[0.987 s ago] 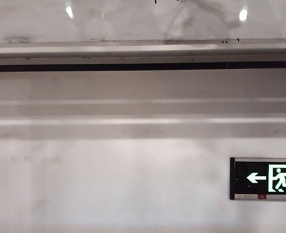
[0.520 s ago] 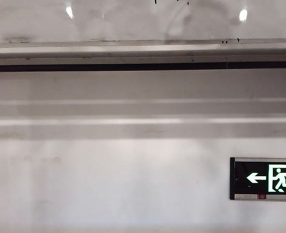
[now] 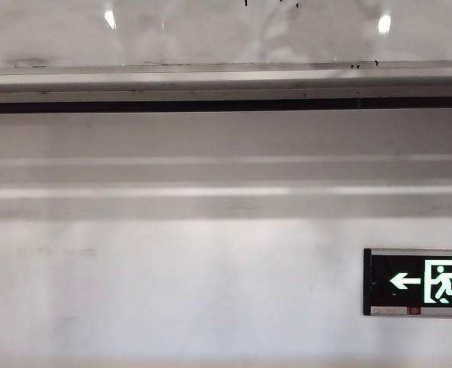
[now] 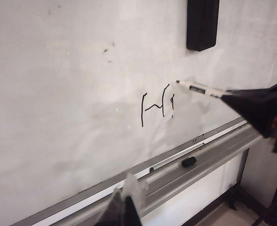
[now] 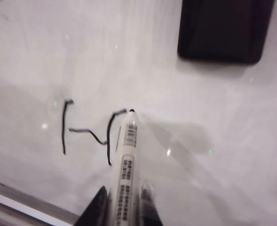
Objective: Take a marker from the whiteboard tray, write "Hi!" on the whiteboard, and then put the marker back vertically into the whiteboard tray.
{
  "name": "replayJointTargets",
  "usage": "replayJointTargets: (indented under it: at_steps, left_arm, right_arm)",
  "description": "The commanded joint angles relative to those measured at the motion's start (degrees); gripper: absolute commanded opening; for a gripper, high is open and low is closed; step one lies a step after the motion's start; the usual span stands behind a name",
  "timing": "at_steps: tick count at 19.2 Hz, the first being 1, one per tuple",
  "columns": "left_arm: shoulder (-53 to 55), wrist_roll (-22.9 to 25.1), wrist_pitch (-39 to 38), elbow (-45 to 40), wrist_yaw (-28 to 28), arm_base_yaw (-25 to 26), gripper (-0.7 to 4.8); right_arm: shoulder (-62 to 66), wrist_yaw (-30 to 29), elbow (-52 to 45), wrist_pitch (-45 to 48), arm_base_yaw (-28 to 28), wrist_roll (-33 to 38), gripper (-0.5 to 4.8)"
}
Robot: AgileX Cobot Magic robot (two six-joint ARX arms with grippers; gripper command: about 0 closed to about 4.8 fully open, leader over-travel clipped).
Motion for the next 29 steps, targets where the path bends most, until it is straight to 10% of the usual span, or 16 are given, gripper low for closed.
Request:
replayJointTargets:
  at_steps: [1, 29]
  left_arm:
    - [-0.2, 0.0, 1.2, 0.3, 0.3, 0.1, -0.06]
    - [-0.2, 0.0, 1.1, 0.3, 0.2, 0.1, -0.06]
  right_arm:
    - [1.0, 0.2, 0.2, 1.0, -0.1, -0.1, -0.05]
    - [-3.0, 2.5, 0.3, 1.1, 0.0, -0.2, -0.05]
